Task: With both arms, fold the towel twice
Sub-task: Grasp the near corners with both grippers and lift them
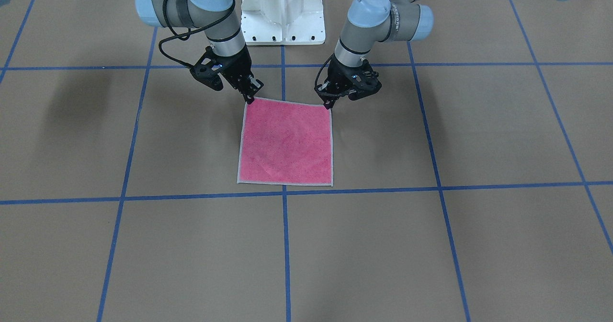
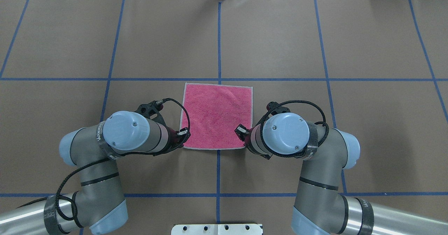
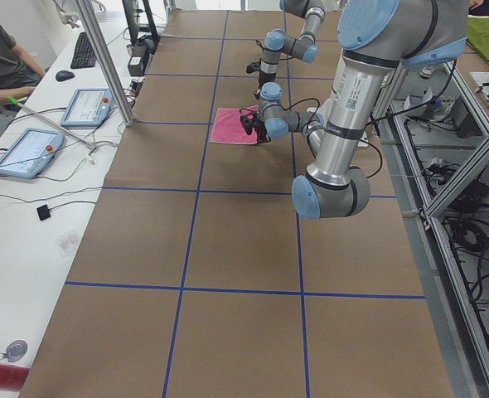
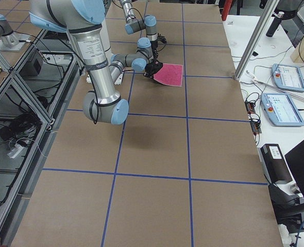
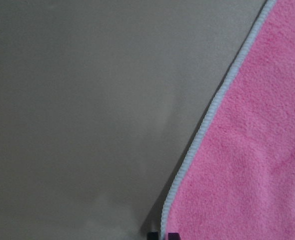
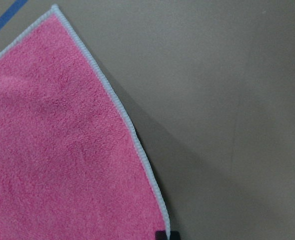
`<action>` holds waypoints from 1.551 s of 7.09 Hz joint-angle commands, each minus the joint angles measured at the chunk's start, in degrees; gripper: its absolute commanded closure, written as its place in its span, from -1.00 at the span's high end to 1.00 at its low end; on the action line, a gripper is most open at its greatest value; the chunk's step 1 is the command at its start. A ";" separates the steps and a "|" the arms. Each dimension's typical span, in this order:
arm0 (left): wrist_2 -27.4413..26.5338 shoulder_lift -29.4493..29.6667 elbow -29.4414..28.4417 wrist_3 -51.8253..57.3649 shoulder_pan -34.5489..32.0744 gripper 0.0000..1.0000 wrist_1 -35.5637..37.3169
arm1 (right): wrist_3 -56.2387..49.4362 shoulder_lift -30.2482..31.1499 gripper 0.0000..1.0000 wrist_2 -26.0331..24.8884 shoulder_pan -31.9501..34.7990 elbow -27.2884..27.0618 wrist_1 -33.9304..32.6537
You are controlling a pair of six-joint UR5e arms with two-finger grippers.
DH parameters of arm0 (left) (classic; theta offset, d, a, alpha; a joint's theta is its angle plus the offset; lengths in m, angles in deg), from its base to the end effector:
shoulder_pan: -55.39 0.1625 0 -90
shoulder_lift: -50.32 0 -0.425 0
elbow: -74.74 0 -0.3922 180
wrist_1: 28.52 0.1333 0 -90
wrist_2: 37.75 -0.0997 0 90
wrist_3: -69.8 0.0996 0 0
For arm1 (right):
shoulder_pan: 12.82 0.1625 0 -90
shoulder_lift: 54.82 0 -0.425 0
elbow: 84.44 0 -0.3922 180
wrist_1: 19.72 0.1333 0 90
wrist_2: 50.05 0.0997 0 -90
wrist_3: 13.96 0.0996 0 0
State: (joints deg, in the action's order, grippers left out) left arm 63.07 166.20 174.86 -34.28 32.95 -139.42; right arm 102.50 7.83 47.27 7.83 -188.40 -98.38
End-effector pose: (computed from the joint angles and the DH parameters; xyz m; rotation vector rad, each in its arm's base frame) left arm 0.5471 -0.3499 0.2843 -0.1015 1.0108 -0.4887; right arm -0.5459 -0.3346 0.2618 -0.1687 -0.9312 0.7030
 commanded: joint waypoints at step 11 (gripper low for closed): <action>0.44 10.77 -10.11 0.37 -10.60 -1.00 0.16 | -2.98 -10.79 -1.00 9.99 13.54 14.21 0.70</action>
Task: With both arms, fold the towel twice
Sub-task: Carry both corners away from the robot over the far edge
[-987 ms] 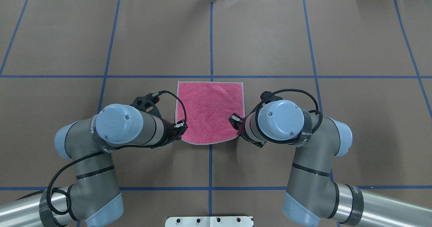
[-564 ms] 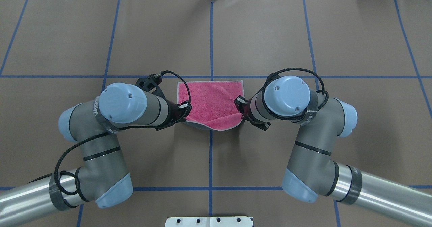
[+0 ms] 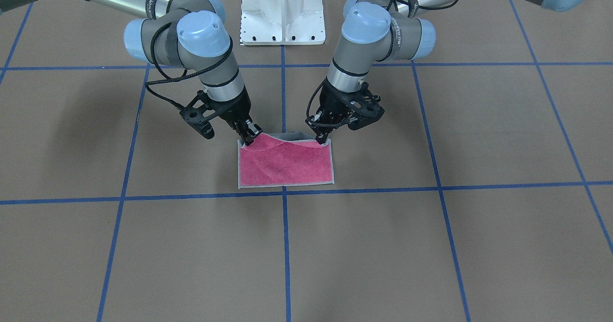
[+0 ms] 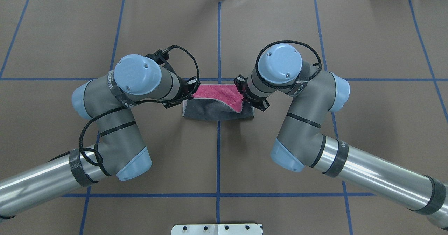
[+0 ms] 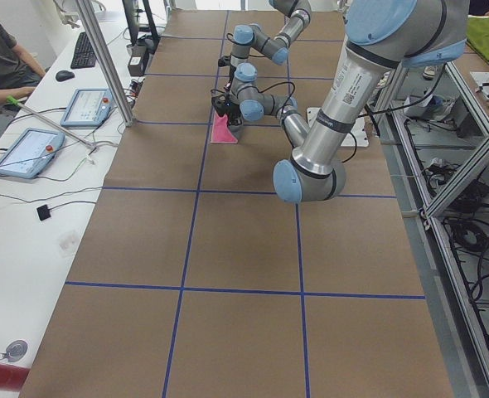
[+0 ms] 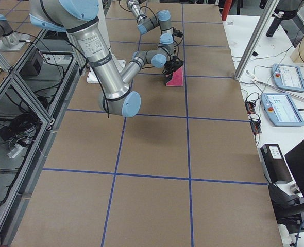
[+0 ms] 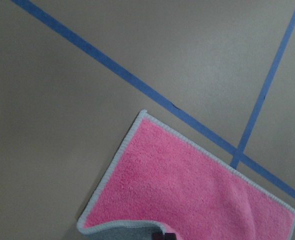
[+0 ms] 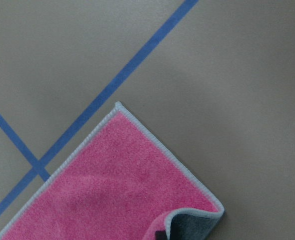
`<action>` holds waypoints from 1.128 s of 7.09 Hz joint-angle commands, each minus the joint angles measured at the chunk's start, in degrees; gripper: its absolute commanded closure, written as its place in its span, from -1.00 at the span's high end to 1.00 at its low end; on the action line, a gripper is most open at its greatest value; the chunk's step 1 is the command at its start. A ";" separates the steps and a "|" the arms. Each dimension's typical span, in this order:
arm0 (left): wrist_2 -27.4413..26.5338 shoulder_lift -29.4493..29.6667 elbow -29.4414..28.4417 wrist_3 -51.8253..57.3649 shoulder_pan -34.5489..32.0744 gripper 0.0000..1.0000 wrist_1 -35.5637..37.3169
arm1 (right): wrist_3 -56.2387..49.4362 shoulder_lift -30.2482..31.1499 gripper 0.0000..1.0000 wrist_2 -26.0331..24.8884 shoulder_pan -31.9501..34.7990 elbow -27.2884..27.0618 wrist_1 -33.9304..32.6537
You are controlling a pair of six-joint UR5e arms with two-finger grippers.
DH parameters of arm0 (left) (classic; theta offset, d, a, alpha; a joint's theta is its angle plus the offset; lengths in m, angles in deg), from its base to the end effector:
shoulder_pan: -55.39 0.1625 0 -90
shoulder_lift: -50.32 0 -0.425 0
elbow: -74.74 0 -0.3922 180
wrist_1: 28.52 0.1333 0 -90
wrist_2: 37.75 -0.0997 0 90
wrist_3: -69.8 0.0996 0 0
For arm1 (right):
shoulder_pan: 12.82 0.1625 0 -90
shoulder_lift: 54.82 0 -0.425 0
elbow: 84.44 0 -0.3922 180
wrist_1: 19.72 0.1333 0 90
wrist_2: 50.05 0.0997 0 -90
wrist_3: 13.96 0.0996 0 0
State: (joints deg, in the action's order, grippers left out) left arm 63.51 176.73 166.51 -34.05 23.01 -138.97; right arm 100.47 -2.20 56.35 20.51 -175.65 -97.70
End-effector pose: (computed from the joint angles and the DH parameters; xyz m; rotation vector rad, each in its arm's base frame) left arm 0.5267 -0.4688 0.2278 -0.0127 1.0545 -0.6320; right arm -0.5285 -0.4734 0.2392 -0.2044 -0.9218 0.8086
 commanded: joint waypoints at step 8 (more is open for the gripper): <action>-0.01 2.70 -9.06 0.31 -1.89 -1.00 -3.89 | -1.75 -6.38 -1.00 1.80 3.41 12.70 5.91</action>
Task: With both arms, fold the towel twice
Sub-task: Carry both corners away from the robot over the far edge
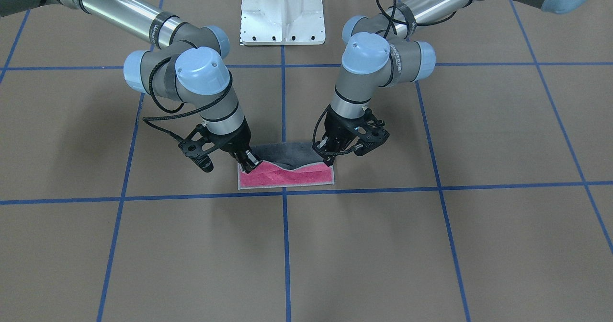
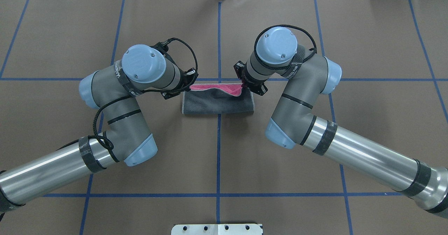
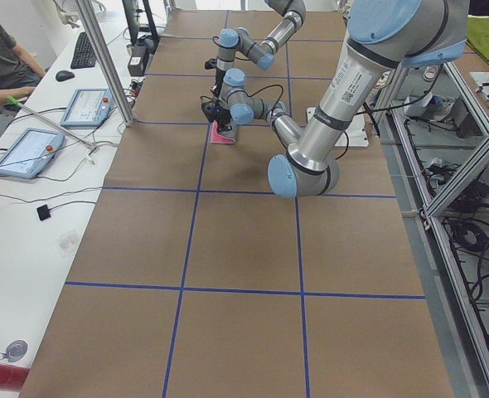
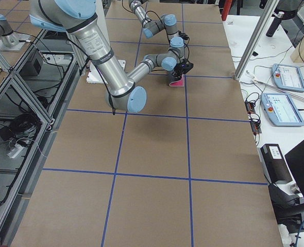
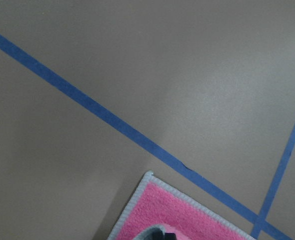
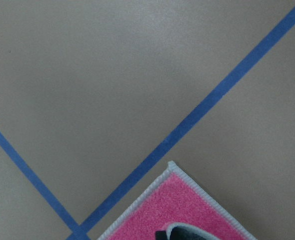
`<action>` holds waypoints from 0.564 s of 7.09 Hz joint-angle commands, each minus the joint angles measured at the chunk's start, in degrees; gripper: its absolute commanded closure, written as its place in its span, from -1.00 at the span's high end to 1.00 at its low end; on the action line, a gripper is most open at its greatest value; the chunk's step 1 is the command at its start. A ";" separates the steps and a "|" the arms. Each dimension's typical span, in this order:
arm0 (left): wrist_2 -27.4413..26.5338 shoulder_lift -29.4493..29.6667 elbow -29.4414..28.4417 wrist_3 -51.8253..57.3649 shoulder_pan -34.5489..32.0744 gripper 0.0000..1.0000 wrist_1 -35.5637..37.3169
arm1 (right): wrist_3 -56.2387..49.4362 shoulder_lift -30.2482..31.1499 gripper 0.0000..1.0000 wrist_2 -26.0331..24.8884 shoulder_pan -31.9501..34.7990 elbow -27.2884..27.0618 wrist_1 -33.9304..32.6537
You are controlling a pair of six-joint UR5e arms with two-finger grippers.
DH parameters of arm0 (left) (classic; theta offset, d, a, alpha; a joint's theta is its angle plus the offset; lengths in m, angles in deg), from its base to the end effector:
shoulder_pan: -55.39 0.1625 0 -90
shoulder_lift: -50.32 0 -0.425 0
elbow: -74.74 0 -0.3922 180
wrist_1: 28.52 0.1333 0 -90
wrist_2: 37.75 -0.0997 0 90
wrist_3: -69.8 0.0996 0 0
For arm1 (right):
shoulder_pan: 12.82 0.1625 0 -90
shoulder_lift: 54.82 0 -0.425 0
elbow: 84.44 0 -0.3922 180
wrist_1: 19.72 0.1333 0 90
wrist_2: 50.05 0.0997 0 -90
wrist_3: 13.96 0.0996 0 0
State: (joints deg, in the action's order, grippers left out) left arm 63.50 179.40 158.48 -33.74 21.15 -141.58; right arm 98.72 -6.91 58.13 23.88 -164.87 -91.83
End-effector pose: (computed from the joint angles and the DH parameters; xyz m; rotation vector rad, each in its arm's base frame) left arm 0.5430 -0.5073 0.2521 -0.0030 1.0090 -0.6682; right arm -0.5419 -0.5314 0.2505 -0.1936 -0.9294 0.8210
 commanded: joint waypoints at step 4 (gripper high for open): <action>0.00 -0.06 -1.12 0.09 -0.56 -0.91 -1.37 | -0.18 -1.76 -0.76 0.10 0.74 2.90 0.14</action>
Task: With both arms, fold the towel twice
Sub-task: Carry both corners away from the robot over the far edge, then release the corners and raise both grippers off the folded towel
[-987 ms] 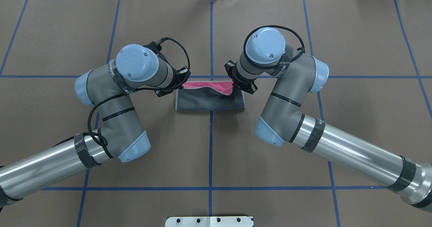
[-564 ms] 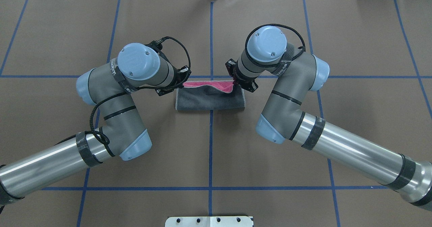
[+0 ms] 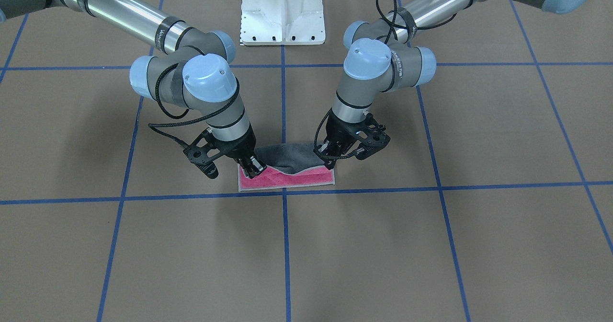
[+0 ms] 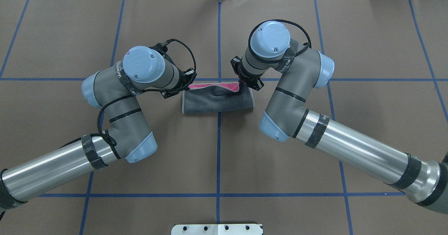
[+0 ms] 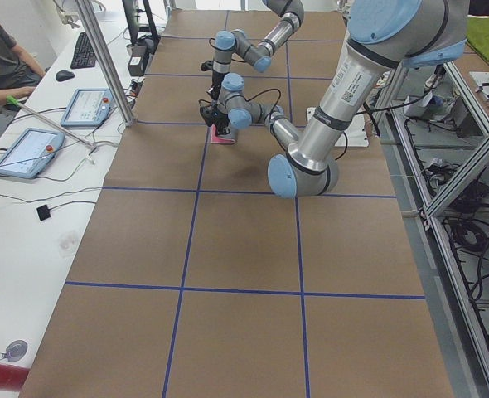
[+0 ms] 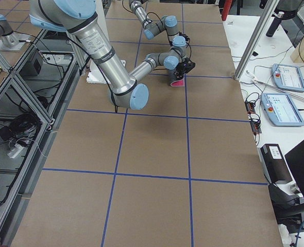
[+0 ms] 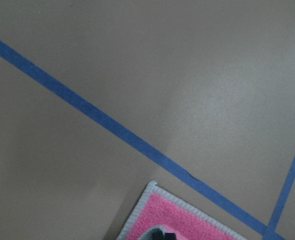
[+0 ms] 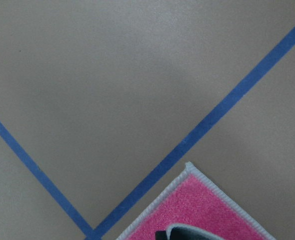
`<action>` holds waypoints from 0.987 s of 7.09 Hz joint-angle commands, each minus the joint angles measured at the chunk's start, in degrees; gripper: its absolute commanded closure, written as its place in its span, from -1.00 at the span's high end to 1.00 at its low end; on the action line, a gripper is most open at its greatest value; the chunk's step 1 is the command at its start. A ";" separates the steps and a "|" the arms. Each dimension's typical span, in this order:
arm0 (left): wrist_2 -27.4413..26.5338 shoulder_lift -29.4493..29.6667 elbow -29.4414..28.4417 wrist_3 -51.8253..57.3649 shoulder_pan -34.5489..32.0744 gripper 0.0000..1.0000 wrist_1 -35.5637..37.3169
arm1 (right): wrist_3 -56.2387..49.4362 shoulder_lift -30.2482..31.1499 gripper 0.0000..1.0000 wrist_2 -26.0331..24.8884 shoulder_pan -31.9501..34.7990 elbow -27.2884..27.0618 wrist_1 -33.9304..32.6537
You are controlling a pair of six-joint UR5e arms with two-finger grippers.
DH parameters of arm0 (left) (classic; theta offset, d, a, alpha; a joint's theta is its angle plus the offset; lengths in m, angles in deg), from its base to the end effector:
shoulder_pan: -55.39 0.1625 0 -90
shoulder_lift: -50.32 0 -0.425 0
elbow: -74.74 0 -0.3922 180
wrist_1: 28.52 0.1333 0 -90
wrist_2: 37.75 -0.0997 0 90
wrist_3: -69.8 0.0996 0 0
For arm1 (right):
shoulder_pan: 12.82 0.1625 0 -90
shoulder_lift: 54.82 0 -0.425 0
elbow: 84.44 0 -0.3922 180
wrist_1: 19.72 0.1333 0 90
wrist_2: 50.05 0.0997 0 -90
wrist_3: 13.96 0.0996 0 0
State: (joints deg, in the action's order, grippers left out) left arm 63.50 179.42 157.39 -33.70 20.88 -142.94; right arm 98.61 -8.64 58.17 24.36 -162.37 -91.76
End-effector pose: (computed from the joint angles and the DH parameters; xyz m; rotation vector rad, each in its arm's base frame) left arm 0.5438 -0.5121 0.2575 0.0008 1.0142 -0.6706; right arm -0.5473 -0.5433 0.2479 -0.1918 -0.9188 0.8304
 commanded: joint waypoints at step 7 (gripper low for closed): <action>6.56 -0.43 0.75 0.31 -3.88 1.00 0.33 | 0.63 2.22 1.00 0.94 2.90 -1.07 3.91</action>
State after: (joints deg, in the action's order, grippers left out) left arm 66.56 179.02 157.51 -33.41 18.39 -142.69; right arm 98.82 -8.40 58.98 27.44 -161.38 -89.22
